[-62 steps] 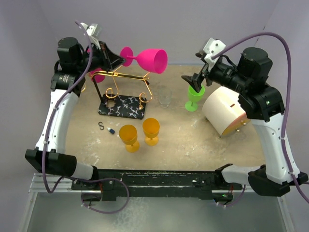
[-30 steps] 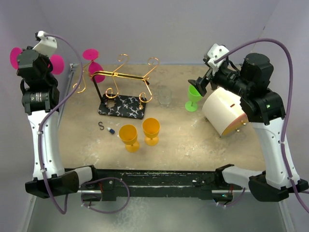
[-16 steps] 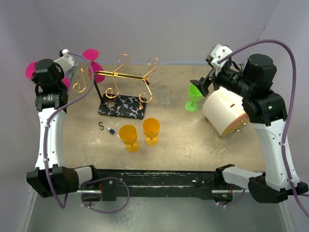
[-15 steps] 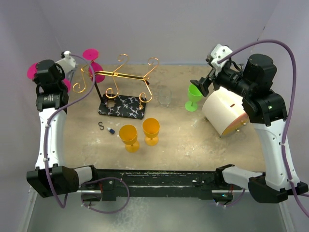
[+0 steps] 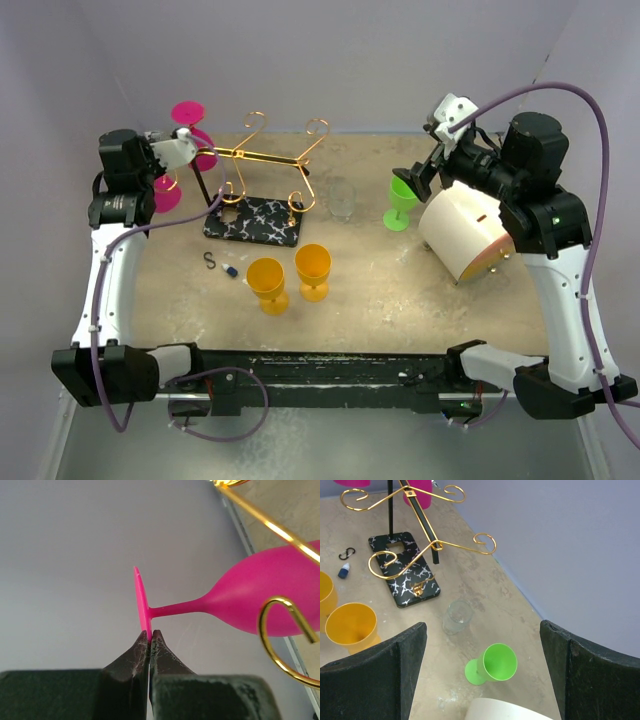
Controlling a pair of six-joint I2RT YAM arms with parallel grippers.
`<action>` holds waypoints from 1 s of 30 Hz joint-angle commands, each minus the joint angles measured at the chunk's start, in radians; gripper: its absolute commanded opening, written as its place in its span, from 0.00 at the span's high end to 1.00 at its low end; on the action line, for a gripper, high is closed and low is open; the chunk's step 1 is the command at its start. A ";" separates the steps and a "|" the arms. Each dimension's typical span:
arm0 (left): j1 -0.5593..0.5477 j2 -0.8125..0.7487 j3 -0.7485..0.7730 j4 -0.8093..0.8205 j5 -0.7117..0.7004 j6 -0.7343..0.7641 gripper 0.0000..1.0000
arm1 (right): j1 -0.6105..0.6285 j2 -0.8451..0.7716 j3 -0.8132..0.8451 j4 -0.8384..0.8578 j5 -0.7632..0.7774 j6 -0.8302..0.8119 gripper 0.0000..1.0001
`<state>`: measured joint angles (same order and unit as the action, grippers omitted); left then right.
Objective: Place the wine glass upside down on the wine glass rack
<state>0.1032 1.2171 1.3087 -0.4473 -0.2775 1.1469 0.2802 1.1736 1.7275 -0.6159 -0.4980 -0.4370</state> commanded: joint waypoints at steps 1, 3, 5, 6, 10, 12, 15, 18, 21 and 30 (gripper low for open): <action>-0.038 -0.005 0.005 -0.013 0.061 0.069 1.00 | -0.007 -0.009 -0.002 0.032 -0.028 0.010 0.04; -0.061 -0.004 0.006 -0.018 0.066 0.068 1.00 | -0.011 -0.011 -0.005 0.033 -0.031 0.009 0.03; -0.080 -0.004 0.010 -0.030 0.078 0.063 1.00 | -0.014 -0.011 -0.006 0.034 -0.036 0.011 0.03; -0.089 -0.004 0.012 -0.034 0.081 0.062 1.00 | -0.015 -0.011 -0.008 0.035 -0.038 0.012 0.03; -0.114 -0.001 0.016 -0.037 0.077 0.069 1.00 | -0.022 -0.008 -0.005 0.035 -0.050 0.015 0.03; -0.122 0.001 0.017 -0.037 0.077 0.077 1.00 | -0.024 -0.008 -0.003 0.036 -0.053 0.019 0.03; -0.135 0.001 0.018 -0.041 0.082 0.074 1.00 | -0.028 -0.008 -0.003 0.036 -0.059 0.021 0.03; -0.145 -0.002 0.019 -0.059 0.098 0.062 1.00 | -0.031 -0.009 -0.005 0.036 -0.062 0.022 0.03; -0.151 -0.007 0.025 -0.077 0.118 0.046 1.00 | -0.035 -0.010 -0.006 0.036 -0.067 0.023 0.03; -0.161 -0.018 0.083 -0.184 0.190 -0.007 1.00 | -0.042 -0.009 -0.009 0.039 -0.076 0.026 0.02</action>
<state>-0.0490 1.2198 1.3186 -0.5919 -0.1547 1.1820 0.2447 1.1732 1.7256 -0.6155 -0.5438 -0.4294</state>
